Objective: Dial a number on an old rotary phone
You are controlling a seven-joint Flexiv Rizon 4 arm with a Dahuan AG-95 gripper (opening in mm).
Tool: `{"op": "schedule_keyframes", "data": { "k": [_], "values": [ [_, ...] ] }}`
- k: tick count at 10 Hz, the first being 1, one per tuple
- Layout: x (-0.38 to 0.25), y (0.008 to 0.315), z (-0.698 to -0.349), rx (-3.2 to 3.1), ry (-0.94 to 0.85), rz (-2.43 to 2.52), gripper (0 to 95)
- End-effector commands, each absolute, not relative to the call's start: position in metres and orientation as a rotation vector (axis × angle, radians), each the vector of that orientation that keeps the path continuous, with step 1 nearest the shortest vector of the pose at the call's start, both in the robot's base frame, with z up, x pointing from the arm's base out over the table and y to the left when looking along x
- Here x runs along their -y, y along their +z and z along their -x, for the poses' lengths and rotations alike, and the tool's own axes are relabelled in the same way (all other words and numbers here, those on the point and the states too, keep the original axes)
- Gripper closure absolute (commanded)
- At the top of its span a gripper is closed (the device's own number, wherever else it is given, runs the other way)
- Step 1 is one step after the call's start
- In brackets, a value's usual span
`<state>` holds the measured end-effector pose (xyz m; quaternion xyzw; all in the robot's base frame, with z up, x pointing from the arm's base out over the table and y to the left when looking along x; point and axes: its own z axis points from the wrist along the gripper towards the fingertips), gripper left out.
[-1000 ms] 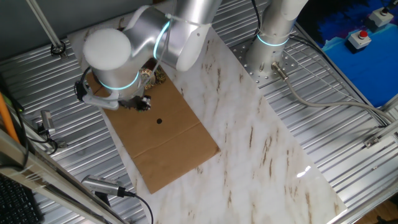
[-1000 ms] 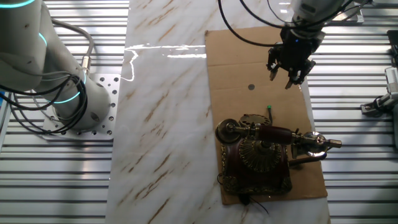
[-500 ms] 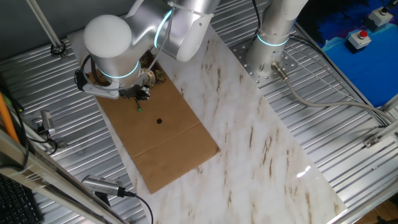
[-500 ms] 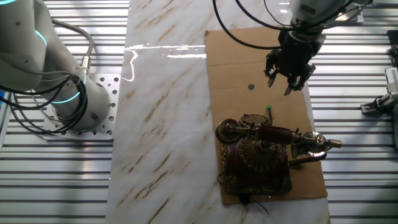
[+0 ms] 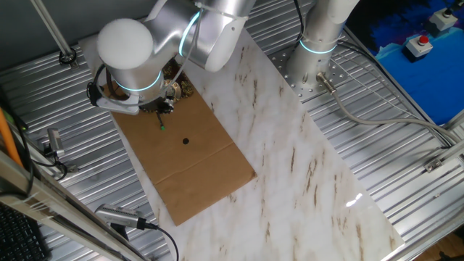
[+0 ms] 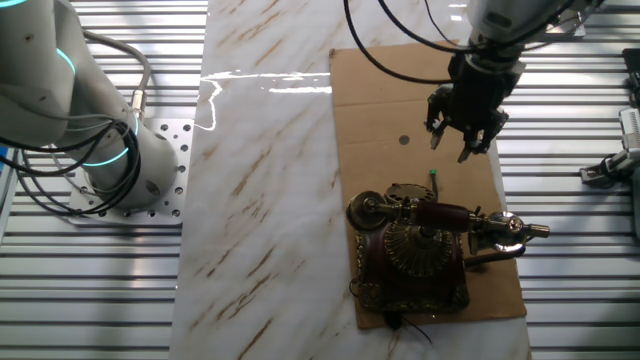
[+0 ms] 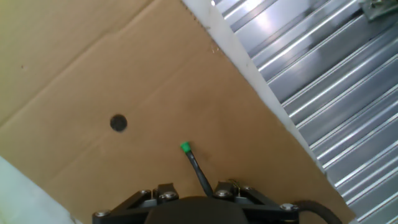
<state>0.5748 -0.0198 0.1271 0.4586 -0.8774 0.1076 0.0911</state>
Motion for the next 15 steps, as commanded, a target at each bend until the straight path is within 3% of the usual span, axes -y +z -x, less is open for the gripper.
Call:
{"op": "schedule_keyframes", "data": {
  "k": [1, 15],
  "values": [
    [0.027, 0.126, -0.573, 2.603, 0.318, -1.377, 57.0],
    [0.051, 0.103, -0.579, 2.550, 0.440, -1.349, 57.0]
  ]
}}
